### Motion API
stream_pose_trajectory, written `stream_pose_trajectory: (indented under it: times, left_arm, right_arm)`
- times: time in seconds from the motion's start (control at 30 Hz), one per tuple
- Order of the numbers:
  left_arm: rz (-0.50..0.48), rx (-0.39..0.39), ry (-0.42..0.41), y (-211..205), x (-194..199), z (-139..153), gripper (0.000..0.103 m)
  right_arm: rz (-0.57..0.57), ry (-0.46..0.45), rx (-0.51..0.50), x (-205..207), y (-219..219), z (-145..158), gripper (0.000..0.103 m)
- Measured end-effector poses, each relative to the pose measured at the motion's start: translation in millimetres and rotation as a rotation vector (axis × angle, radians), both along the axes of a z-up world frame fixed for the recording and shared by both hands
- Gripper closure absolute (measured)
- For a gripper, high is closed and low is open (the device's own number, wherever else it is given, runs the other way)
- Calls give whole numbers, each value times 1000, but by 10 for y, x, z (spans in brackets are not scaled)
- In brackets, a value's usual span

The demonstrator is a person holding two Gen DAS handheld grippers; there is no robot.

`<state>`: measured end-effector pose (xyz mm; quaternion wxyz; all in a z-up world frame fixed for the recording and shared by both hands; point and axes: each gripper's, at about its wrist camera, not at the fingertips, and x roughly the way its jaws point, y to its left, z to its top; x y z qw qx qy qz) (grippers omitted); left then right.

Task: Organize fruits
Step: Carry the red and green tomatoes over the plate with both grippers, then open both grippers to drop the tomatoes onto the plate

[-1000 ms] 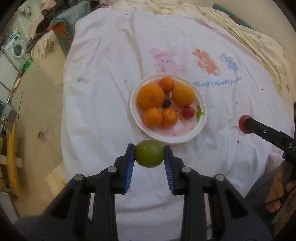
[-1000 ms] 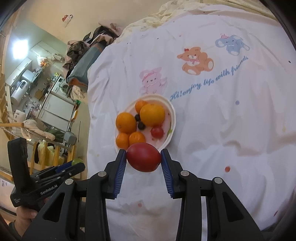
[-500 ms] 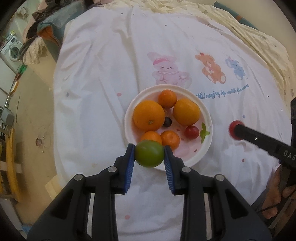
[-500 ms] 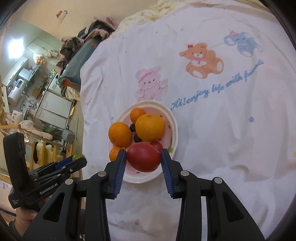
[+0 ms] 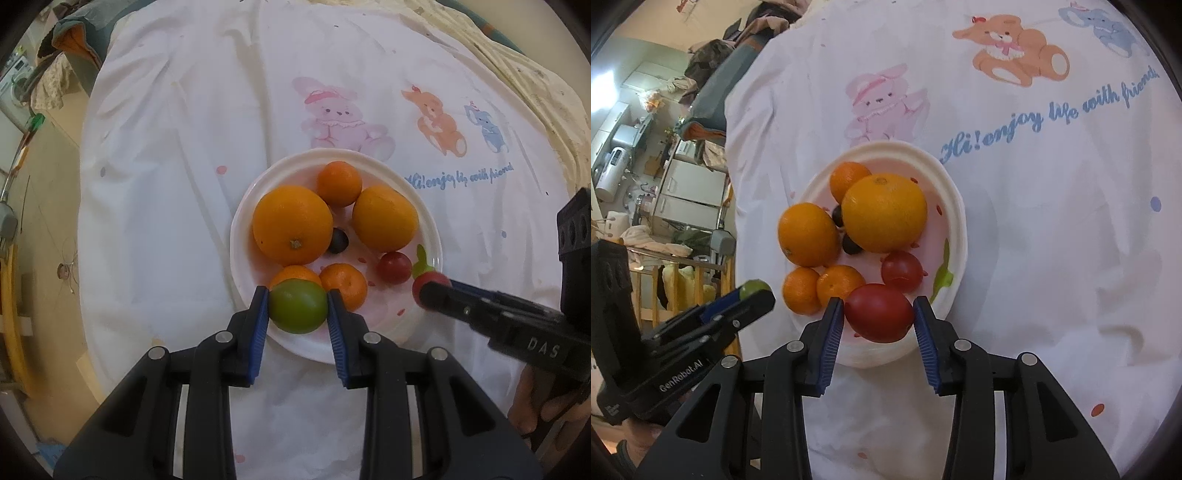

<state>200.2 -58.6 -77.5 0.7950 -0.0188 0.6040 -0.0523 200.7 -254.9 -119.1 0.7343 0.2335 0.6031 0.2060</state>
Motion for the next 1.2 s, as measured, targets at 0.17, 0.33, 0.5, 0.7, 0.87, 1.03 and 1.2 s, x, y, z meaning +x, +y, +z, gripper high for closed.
stream_pose_trajectory:
  times: [0.17, 0.33, 0.5, 0.7, 0.87, 1.03, 1.2]
  left_arm:
    - [-7, -9, -23, -63, 42, 28, 76]
    - [-34, 10, -32, -205, 146, 18, 76]
    - [-41, 7, -21, -336, 255, -56, 76]
    - [-59, 27, -8, -438, 293, -171, 75]
    - [-68, 27, 8, -459, 305, -240, 75]
    - [-65, -8, 22, -453, 314, -240, 42]
    - [-53, 23, -42, -435, 285, -111, 18]
  right_arm:
    - [-52, 10, 15, 12, -99, 8, 35]
    - [-152, -7, 37, 21, -318, 76, 33]
    - [-215, 6, 40, 24, -487, 64, 33]
    - [-215, 1, 32, 43, -487, 96, 33]
    - [-224, 15, 31, 42, -512, 61, 33]
    - [-219, 6, 28, 48, -508, 86, 33]
    - [-218, -5, 27, 42, -513, 115, 33]
